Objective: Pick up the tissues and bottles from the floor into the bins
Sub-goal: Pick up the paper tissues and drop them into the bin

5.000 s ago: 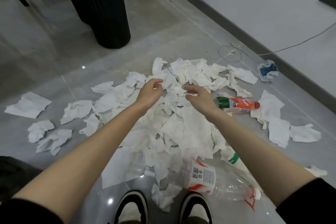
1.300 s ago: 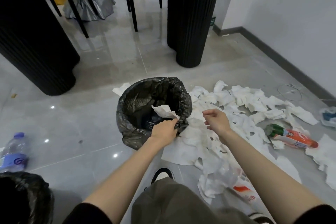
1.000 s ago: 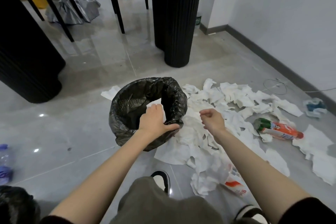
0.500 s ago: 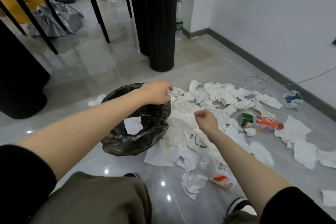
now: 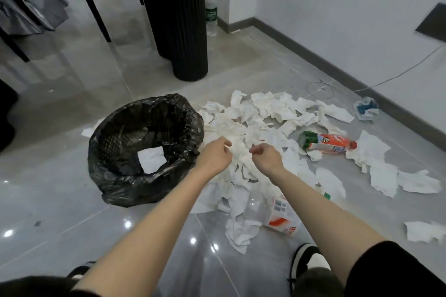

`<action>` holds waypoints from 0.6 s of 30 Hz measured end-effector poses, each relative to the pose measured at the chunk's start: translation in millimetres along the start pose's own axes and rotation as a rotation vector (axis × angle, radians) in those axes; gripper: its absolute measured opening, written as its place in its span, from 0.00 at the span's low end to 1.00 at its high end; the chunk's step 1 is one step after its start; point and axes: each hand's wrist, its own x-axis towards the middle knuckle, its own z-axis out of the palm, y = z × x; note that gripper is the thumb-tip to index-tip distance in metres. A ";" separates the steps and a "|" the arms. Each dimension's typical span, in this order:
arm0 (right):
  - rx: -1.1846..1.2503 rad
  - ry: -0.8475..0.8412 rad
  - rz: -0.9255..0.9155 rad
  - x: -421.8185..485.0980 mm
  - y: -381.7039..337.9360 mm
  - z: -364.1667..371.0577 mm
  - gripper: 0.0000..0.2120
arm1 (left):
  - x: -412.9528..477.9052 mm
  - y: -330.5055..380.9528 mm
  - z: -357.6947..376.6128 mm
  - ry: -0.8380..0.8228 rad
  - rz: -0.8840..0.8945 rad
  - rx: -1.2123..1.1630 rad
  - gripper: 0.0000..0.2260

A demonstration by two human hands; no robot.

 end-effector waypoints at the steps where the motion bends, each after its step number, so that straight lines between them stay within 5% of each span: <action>1: -0.024 -0.017 -0.004 -1.1 4.2 4.4 0.15 | -3.9 -13.6 10.0 -0.022 -0.018 -0.029 0.14; 13: -0.583 -0.339 -0.193 8.9 58.4 87.1 0.17 | -34.8 -108.6 75.8 -0.033 -0.217 -0.191 0.18; 18: -0.631 -0.226 -0.204 4.5 67.8 90.7 0.14 | -43.6 -116.9 83.6 -0.045 -0.217 -0.279 0.19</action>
